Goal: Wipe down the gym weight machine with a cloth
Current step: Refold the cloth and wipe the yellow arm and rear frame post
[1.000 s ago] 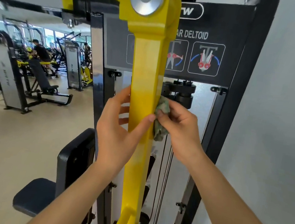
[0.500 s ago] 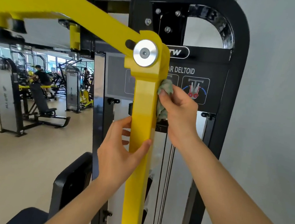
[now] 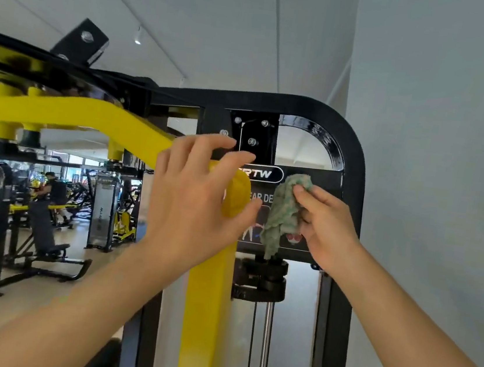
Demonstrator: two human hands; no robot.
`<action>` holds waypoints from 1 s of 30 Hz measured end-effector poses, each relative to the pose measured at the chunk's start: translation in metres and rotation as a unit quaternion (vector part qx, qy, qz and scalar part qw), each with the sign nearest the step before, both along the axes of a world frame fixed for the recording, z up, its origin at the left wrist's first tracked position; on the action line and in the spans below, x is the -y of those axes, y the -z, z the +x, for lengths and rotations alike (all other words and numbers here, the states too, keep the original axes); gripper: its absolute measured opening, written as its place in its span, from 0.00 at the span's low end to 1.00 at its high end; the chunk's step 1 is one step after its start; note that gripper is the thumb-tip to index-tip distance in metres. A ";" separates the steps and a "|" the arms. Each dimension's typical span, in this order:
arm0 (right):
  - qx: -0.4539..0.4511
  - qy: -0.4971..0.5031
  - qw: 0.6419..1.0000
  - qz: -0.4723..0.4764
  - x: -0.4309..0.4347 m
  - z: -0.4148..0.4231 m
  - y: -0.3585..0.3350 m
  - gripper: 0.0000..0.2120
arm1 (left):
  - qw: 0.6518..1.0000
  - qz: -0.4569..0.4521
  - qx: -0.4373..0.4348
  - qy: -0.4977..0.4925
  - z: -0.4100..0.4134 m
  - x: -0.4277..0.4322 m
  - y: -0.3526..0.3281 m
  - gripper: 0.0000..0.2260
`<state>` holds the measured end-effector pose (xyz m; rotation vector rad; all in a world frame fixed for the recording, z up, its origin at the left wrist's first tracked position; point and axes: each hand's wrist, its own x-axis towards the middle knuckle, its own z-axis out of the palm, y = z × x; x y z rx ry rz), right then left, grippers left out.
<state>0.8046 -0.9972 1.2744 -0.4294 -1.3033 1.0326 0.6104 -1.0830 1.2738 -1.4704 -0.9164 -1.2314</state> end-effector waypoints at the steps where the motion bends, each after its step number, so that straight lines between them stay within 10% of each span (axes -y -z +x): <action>1: 0.008 -0.004 1.000 0.009 0.000 0.000 -0.010 0.08 | 1.000 -0.011 -0.001 -0.016 -0.005 -0.005 -0.012 0.22; 10: 0.276 0.036 0.936 0.214 0.012 -0.050 -0.043 0.10 | 0.994 -0.067 0.057 0.064 -0.025 -0.028 -0.015 0.23; 23: 0.327 0.061 0.917 0.218 0.011 0.001 -0.009 0.07 | 0.991 -0.079 0.076 0.082 -0.027 -0.031 -0.011 0.25; 30: 0.210 0.017 0.966 0.146 0.013 0.008 -0.066 0.10 | 0.979 -0.185 0.065 0.053 -0.026 -0.013 -0.051 0.22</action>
